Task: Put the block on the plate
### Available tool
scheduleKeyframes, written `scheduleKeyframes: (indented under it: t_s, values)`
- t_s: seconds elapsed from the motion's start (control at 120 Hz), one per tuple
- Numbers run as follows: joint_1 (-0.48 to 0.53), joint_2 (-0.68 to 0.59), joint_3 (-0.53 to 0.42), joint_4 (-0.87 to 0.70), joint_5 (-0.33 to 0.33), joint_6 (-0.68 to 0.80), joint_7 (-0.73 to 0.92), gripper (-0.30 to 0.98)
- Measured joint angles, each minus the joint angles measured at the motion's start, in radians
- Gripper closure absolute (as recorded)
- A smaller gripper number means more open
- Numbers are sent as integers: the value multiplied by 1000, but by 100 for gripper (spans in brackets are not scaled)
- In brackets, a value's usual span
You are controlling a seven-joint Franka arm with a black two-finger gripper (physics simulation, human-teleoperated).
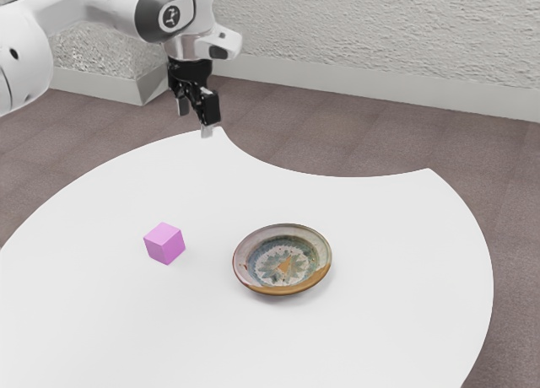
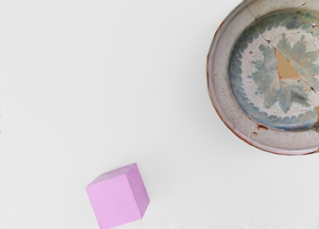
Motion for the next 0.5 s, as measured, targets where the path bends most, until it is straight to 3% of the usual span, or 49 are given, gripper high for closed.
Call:
scheduleKeyframes:
  t_s: [0.3,0.5]
  values:
    - [57,58,12,-157,28,74,205,0]
    - [98,92,45,-282,-4,141,293,0]
